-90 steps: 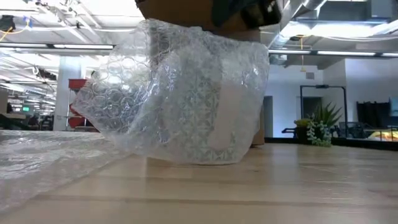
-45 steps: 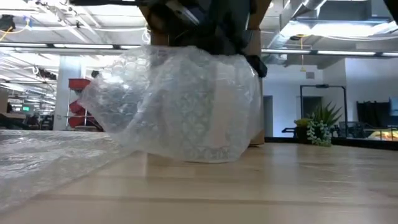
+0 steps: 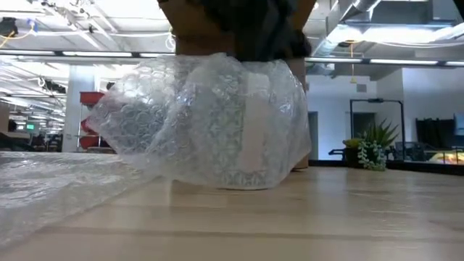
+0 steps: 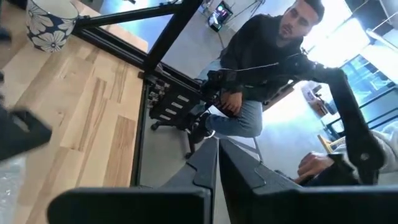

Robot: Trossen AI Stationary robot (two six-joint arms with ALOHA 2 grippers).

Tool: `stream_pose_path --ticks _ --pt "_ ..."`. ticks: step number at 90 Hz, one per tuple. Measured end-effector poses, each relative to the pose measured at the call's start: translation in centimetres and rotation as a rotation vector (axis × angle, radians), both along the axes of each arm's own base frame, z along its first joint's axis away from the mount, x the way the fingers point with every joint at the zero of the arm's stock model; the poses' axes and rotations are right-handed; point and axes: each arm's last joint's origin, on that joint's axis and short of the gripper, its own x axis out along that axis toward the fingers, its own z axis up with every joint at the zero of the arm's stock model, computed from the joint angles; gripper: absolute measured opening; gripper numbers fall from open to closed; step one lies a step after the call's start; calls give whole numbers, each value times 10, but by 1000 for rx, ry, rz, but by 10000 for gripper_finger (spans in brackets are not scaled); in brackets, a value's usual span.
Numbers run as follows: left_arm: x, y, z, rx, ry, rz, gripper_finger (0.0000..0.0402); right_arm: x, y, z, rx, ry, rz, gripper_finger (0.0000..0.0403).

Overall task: Wrap mug
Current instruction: Wrap the blue patterned mug with the right transparent bubble wrap

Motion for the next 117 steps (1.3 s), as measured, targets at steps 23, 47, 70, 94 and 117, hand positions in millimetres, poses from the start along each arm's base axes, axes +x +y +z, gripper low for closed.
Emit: stream_pose_path --ticks 23,47,70,94,117 --pt "0 0 0 -1 -2 0 0 -7 -4 42 35 -102 30 0" --pt "0 0 1 -7 -7 0 0 17 -1 11 65 -107 82 0" --pt "0 0 1 -7 -7 0 0 31 4 -38 41 4 99 0" --pt "0 0 2 -5 -19 -3 0 33 12 -66 -34 85 124 0" --pt "0 0 2 -5 -20 -3 0 22 7 -37 -32 60 100 0"
